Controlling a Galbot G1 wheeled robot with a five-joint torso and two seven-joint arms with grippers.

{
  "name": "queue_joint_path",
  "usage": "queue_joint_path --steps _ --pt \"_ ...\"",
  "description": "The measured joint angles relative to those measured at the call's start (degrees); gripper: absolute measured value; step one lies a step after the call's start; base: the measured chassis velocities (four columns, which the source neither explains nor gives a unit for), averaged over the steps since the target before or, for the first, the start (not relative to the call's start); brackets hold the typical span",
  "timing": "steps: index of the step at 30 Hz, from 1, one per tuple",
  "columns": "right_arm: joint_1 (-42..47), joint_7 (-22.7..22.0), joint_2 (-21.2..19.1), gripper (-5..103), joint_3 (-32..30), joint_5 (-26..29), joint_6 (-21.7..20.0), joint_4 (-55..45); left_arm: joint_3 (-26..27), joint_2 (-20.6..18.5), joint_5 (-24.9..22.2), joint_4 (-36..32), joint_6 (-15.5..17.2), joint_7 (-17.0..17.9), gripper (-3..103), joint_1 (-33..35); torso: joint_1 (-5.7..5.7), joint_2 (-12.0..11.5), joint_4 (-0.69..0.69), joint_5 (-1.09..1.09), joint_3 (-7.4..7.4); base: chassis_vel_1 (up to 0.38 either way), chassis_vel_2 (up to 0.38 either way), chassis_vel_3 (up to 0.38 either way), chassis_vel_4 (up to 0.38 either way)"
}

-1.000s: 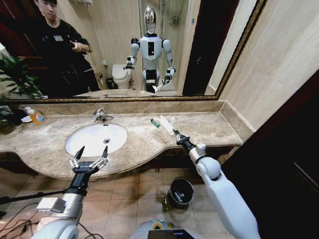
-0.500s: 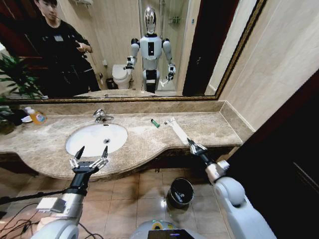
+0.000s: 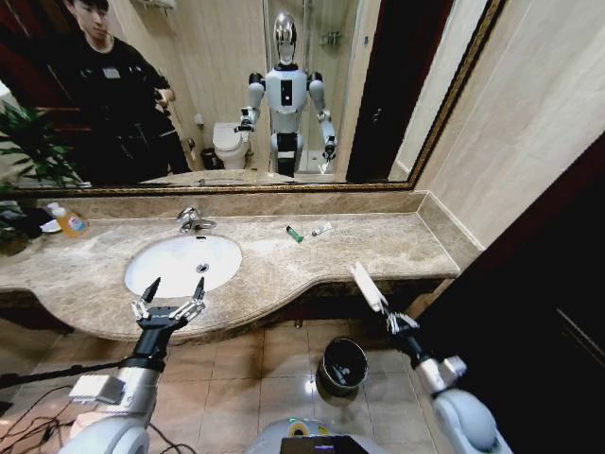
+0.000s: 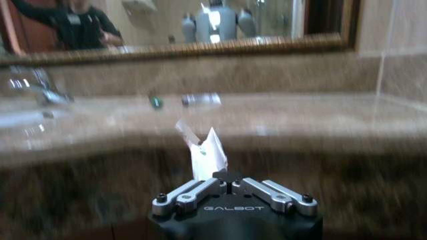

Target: Pick up the trash from the sink and place it in the trash bin.

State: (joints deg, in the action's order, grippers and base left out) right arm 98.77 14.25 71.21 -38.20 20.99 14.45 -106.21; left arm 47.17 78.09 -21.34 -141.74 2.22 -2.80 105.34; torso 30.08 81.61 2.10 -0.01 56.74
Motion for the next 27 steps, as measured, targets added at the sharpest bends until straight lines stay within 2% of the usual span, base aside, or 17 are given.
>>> queue_joint_path --steps 2,4,7,9,13,18,21,27 --pt "-1.97 -2.17 0.78 0 1.85 -1.94 0.46 5.71 0.00 0.00 0.00 0.00 0.00 0.00 100 0.00 0.00 -0.01 0.00 0.02 0.01 0.000 0.000 0.000 0.000" --pt "-2.70 -2.64 0.90 0 2.31 -2.28 0.48 7.14 0.00 0.00 -0.01 0.01 0.00 0.00 100 0.00 0.00 -0.01 0.00 0.02 0.01 0.000 0.000 0.000 0.000" --pt "-7.19 -4.16 2.19 0 4.21 -3.32 1.13 15.69 0.00 0.00 0.00 0.01 0.00 0.00 100 0.00 0.00 -0.02 0.01 0.02 0.01 0.000 0.000 0.000 0.000" --pt "-7.72 -4.25 2.25 0 4.50 -3.34 1.17 16.81 0.00 0.00 0.00 0.00 0.00 0.00 100 0.00 0.01 -0.01 0.01 0.01 0.01 0.000 0.000 0.000 0.000" --pt "-12.92 -4.32 3.98 0 6.27 -5.62 2.22 29.15 0.00 0.00 0.00 0.00 0.00 0.00 100 0.00 0.00 -0.01 0.01 0.01 0.01 0.000 0.000 0.000 0.000" --pt "-16.34 -3.71 5.03 0 7.19 -5.22 2.18 37.08 0.01 0.00 0.00 0.00 0.00 0.00 100 -0.01 0.00 -0.01 0.01 0.00 0.01 0.000 0.000 0.000 0.000" --pt "-20.11 -3.70 6.36 0 7.51 -5.82 2.21 46.81 0.01 0.00 0.00 0.00 0.00 0.00 100 0.00 0.01 -0.01 0.01 0.03 0.01 0.000 0.000 0.000 0.000" --pt "-23.38 -3.89 7.45 0 7.71 -6.78 2.00 55.62 0.00 0.00 0.00 0.00 0.00 0.00 100 0.00 0.00 -0.01 0.00 0.00 0.01 0.000 0.000 0.000 0.000"
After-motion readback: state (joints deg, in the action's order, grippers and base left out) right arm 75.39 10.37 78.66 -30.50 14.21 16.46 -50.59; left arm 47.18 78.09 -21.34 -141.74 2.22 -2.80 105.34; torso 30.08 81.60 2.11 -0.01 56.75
